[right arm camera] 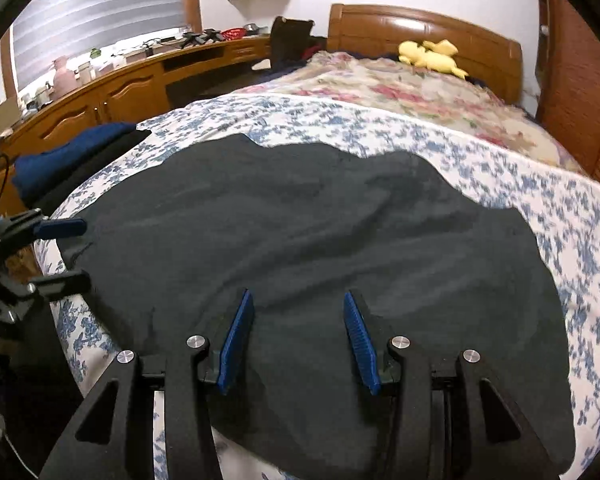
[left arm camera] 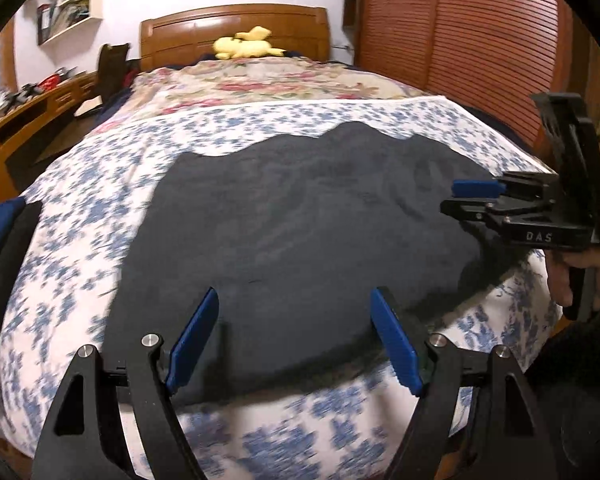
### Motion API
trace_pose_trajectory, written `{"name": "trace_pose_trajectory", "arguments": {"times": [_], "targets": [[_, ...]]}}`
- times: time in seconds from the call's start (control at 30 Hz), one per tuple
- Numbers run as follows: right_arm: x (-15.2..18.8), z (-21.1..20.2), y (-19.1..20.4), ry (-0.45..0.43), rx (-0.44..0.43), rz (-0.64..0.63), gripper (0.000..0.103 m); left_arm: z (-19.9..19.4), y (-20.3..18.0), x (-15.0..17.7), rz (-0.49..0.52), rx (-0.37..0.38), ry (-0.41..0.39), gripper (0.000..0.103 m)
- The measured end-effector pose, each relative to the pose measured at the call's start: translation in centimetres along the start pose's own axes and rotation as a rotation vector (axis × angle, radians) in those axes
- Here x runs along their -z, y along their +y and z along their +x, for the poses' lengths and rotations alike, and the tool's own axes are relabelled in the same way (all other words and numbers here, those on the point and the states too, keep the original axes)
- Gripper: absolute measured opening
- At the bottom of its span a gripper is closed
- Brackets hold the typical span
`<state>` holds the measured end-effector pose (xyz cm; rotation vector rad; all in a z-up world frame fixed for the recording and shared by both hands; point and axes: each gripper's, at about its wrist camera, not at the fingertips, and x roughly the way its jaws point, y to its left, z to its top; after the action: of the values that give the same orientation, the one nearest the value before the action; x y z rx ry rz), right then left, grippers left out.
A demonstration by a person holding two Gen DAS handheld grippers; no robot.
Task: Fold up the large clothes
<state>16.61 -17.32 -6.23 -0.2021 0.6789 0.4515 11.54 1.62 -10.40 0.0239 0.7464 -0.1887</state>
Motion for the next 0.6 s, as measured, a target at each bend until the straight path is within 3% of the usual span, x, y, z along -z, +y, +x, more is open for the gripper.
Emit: {"name": "trace_pose_trajectory", "arguments": {"times": [0.37, 0.6], "targets": [[0.8, -1.0, -0.3, -0.053, -0.037, -0.001, 0.049, -1.9, 4.7, 1.6, -0.095, -0.067, -0.009, 0.079], [2.2, 2.5, -0.1, 0.084, -0.081, -0.026, 0.049, -1.8, 7.6, 2.6, -0.136, -0.127, 0.007, 0.079]]}}
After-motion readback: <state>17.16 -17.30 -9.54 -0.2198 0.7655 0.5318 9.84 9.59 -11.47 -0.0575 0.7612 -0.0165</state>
